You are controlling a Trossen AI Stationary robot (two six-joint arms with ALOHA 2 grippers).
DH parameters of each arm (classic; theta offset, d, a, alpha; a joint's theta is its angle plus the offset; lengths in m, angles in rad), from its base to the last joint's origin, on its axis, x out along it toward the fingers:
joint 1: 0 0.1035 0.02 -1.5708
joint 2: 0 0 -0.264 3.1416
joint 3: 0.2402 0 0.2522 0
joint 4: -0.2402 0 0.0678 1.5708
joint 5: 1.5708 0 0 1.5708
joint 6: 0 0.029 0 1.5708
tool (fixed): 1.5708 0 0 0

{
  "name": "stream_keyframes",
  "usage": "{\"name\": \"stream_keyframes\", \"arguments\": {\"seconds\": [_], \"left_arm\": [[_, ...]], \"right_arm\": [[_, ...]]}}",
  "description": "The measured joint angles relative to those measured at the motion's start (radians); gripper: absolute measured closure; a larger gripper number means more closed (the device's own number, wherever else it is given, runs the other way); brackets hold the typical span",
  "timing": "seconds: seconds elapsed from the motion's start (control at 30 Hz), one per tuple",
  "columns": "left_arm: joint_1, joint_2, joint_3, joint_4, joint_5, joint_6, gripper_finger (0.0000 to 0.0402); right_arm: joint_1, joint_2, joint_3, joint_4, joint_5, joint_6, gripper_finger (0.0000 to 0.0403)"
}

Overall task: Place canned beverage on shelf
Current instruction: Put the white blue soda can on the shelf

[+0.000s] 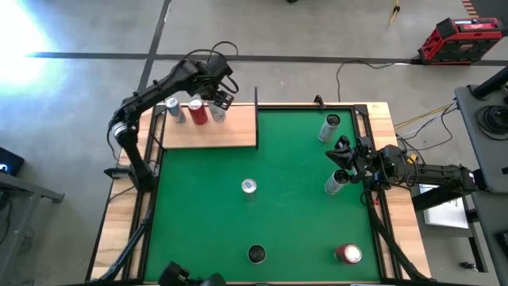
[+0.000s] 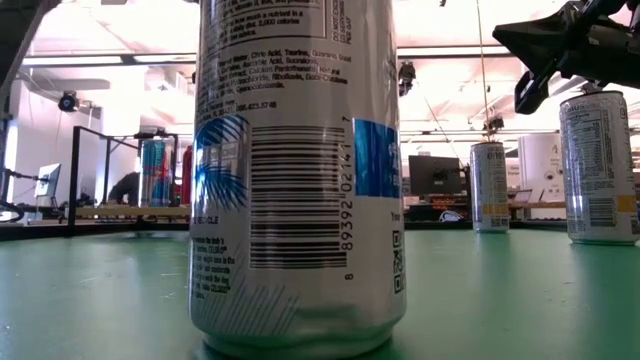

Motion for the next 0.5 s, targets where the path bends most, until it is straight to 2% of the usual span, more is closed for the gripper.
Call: {"name": "stream_keyframes", "arguments": {"seconds": [0.13,0.33,0.5], "left_arm": [[0.0,0.091,0.094,-0.1,-0.002,-0.076,0.016],[0.001,0.235,0.302,-0.242,-0.006,-0.16,0.0159],[0.001,0.292,0.408,-0.263,0.005,-0.195,0.0159]], "right_arm": [[0.0,0.0,0.0,0.0,0.0,0.0,0.039],[0.0,0.0,0.0,0.0,0.0,0.0,0.039],[0.0,0.0,0.0,0.0,0.0,0.0,0.039]]}}
